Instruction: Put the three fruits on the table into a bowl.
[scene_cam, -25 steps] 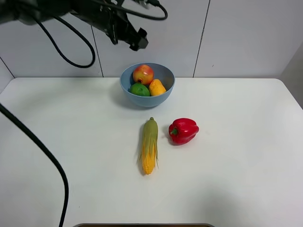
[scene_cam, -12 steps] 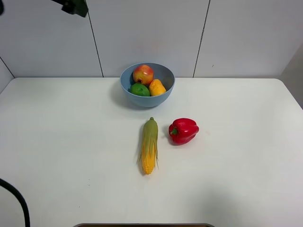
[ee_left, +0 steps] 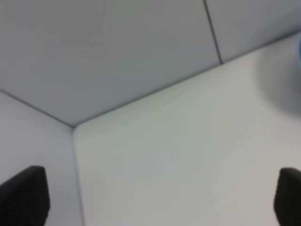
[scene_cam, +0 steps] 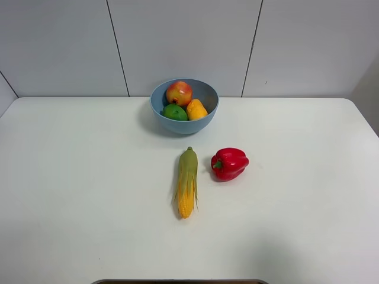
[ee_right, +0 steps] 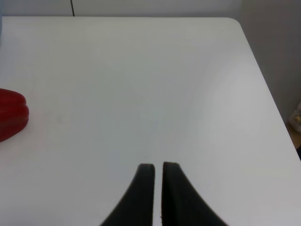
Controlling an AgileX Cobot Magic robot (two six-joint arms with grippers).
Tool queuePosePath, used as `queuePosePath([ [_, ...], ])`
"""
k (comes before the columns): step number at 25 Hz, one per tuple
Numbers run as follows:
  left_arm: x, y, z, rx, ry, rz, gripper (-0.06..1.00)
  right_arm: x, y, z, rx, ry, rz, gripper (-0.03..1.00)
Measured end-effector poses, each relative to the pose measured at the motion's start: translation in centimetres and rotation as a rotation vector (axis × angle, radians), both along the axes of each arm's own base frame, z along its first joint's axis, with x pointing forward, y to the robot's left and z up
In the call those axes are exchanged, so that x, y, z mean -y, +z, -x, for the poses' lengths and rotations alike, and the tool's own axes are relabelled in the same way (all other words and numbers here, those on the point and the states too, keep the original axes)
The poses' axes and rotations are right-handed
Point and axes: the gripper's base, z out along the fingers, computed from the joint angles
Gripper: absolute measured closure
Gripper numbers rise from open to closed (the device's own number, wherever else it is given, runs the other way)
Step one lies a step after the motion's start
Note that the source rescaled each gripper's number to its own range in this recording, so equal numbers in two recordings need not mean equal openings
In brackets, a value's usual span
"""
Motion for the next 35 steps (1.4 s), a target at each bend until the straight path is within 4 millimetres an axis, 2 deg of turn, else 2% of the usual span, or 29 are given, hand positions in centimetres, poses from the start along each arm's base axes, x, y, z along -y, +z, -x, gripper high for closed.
queuePosePath([
  [4, -1.7, 0.7, 3.9, 0.052, 0.053, -0.015, -0.03, 0.0, 0.0, 0.0, 0.0, 0.0, 0.0, 0.97],
  [10, -3.6, -0.1, 10.1, 0.1, 0.081, 0.046, -0.03, 0.0, 0.0, 0.0, 0.0, 0.0, 0.0, 0.97],
  [12, -3.8, -0.9, 11.8, 0.098, 0.066, 0.092, -0.03, 0.0, 0.0, 0.0, 0.0, 0.0, 0.0, 0.97],
  [16, -4.8, -2.4, 16.7, 0.137, 0.033, 0.174, -0.03, 0.0, 0.0, 0.0, 0.0, 0.0, 0.0, 0.97],
  [17, -5.2, -2.9, 18.3, 0.159, 0.03, 0.191, -0.03, 0.0, 0.0, 0.0, 0.0, 0.0, 0.0, 0.97],
  [20, -6.0, -5.3, 21.2, 0.178, 0.048, 0.246, -0.03, 0.0, 0.0, 0.0, 0.0, 0.0, 0.0, 0.97],
  [24, -6.8, -9.0, 23.8, 0.181, 0.08, 0.307, -0.03, 0.0, 0.0, 0.0, 0.0, 0.0, 0.0, 0.97],
  [31, -6.9, -14.9, 25.9, 0.158, 0.121, 0.355, -0.03, 0.0, 0.0, 0.0, 0.0, 0.0, 0.0, 0.97],
  [35, -6.5, -17.1, 26.6, 0.179, 0.179, 0.331, -0.03, 0.0, 0.0, 0.0, 0.0, 0.0, 0.0, 0.97],
])
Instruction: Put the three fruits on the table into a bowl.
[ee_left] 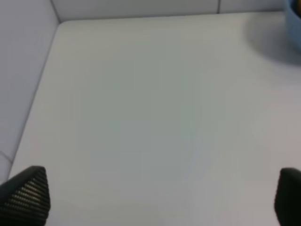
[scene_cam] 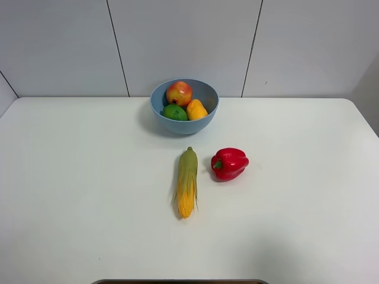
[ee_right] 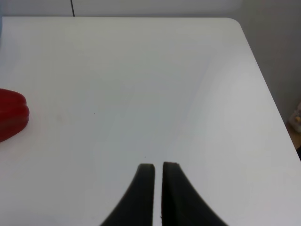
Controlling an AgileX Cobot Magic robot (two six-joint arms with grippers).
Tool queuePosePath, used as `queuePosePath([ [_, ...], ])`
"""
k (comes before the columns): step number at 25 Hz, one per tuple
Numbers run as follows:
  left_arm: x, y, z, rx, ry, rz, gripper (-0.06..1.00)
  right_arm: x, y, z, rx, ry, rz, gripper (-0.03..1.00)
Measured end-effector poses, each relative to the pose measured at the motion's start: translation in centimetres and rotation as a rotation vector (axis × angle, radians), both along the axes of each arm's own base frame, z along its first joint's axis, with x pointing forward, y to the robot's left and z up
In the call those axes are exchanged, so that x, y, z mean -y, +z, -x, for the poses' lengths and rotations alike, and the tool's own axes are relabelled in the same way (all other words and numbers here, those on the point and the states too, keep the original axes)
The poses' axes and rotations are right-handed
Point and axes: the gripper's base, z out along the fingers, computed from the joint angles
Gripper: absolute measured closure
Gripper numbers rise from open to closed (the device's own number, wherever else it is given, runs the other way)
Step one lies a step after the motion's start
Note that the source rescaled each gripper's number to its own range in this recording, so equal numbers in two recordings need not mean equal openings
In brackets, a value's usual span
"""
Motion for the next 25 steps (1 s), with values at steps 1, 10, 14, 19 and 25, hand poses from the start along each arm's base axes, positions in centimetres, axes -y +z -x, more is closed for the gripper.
queuePosePath([
  [1, 0.1, -0.5, 0.1, -0.002, 0.008, -0.002, -0.03, 0.0, 0.0, 0.0, 0.0, 0.0, 0.0, 0.97],
  [10, 0.9, -5.4, -1.6, -0.088, -0.007, 0.066, -0.03, 0.0, 0.0, 0.0, 0.0, 0.0, 0.0, 0.97],
  [14, 1.0, -6.9, -2.5, -0.115, -0.008, 0.063, -0.03, 0.0, 0.0, 0.0, 0.0, 0.0, 0.0, 0.97],
  [19, 1.1, -7.7, -2.9, -0.127, -0.009, 0.065, -0.03, 0.0, 0.0, 0.0, 0.0, 0.0, 0.0, 0.97],
  [25, 1.1, -7.6, -3.0, -0.122, -0.01, 0.066, -0.03, 0.0, 0.0, 0.0, 0.0, 0.0, 0.0, 0.97],
])
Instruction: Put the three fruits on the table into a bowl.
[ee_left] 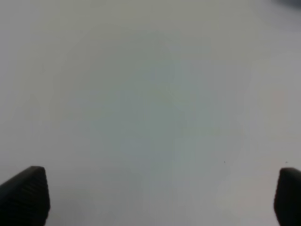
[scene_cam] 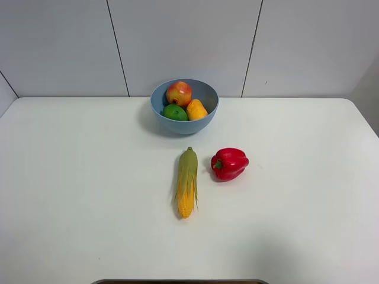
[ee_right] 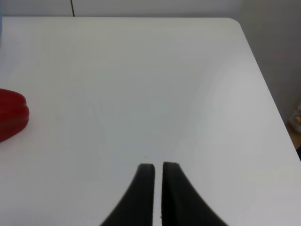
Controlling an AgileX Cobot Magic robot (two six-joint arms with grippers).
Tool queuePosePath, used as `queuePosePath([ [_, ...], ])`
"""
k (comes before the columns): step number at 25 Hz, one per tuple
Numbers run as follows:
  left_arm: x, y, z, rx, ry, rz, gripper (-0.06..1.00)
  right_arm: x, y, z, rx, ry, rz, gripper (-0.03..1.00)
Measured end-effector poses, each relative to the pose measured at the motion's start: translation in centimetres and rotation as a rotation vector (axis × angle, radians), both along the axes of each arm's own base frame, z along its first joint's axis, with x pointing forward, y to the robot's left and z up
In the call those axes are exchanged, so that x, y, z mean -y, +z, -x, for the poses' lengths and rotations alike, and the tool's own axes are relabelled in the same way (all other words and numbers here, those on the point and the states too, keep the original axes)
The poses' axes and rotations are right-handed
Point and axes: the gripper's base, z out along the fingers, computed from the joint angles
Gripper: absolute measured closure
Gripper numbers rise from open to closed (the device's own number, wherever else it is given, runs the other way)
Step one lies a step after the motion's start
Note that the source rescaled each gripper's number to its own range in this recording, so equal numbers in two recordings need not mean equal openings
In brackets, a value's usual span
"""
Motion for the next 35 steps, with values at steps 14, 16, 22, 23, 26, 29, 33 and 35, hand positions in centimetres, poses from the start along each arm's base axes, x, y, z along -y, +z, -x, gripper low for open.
queuePosePath([
  [14, 0.0, 0.0, 0.03, 0.0, 0.049, 0.0, -0.03, 0.0, 0.0, 0.0, 0.0, 0.0, 0.0, 0.97],
  [16, 0.0, 0.0, 0.04, 0.0, 0.057, 0.0, -0.03, 0.0, 0.0, 0.0, 0.0, 0.0, 0.0, 0.97],
  [22, 0.0, 0.0, 0.04, 0.0, 0.058, 0.0, -0.03, 0.0, 0.0, 0.0, 0.0, 0.0, 0.0, 0.97],
  [23, 0.0, 0.0, 0.04, 0.0, 0.058, 0.0, -0.03, 0.0, 0.0, 0.0, 0.0, 0.0, 0.0, 0.97],
  [26, 0.0, 0.0, 0.04, 0.0, 0.058, 0.0, -0.03, 0.0, 0.0, 0.0, 0.0, 0.0, 0.0, 0.97],
  [29, 0.0, 0.0, 0.04, 0.0, 0.058, 0.0, -0.03, 0.0, 0.0, 0.0, 0.0, 0.0, 0.0, 0.97],
  [33, 0.0, 0.0, 0.04, 0.0, 0.058, 0.0, -0.03, 0.0, 0.0, 0.0, 0.0, 0.0, 0.0, 0.97],
  [35, 0.0, 0.0, 0.04, 0.0, 0.058, 0.0, -0.03, 0.0, 0.0, 0.0, 0.0, 0.0, 0.0, 0.97],
])
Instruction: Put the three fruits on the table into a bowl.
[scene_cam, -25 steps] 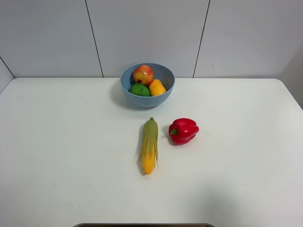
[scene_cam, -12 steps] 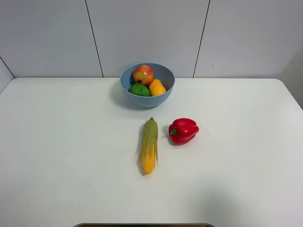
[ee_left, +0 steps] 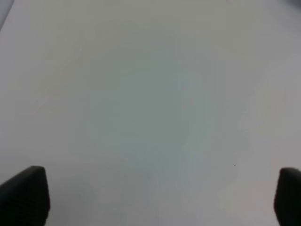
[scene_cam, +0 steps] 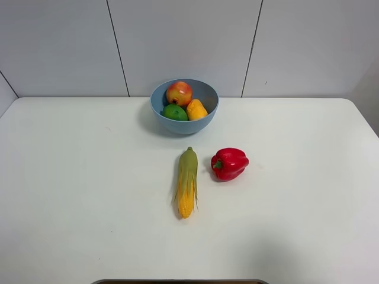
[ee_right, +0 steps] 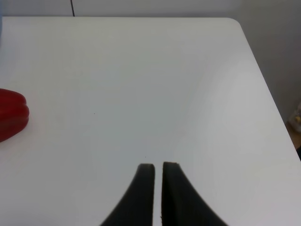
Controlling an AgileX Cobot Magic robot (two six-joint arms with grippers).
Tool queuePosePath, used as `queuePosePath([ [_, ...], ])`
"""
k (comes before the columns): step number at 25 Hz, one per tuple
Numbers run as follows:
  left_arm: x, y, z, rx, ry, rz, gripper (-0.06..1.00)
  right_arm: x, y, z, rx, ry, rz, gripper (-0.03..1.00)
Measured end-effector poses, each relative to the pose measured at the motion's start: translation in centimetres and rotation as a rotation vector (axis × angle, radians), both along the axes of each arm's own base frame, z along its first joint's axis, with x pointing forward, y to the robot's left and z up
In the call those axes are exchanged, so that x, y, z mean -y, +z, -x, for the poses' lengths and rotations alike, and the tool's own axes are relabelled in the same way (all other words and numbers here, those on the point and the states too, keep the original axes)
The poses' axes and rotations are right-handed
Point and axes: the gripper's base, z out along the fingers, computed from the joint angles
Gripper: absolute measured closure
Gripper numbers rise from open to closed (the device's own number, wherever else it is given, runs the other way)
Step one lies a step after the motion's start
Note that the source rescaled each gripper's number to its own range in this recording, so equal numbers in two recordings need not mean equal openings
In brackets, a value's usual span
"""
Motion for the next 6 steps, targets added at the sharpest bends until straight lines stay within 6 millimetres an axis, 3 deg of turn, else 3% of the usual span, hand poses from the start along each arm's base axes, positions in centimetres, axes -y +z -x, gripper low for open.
queuePosePath([
  [6, 0.01, 0.0, 0.0, 0.0, 0.0, 0.001, -0.03, 0.0, 0.0, 0.0, 0.0, 0.0, 0.0, 0.97],
])
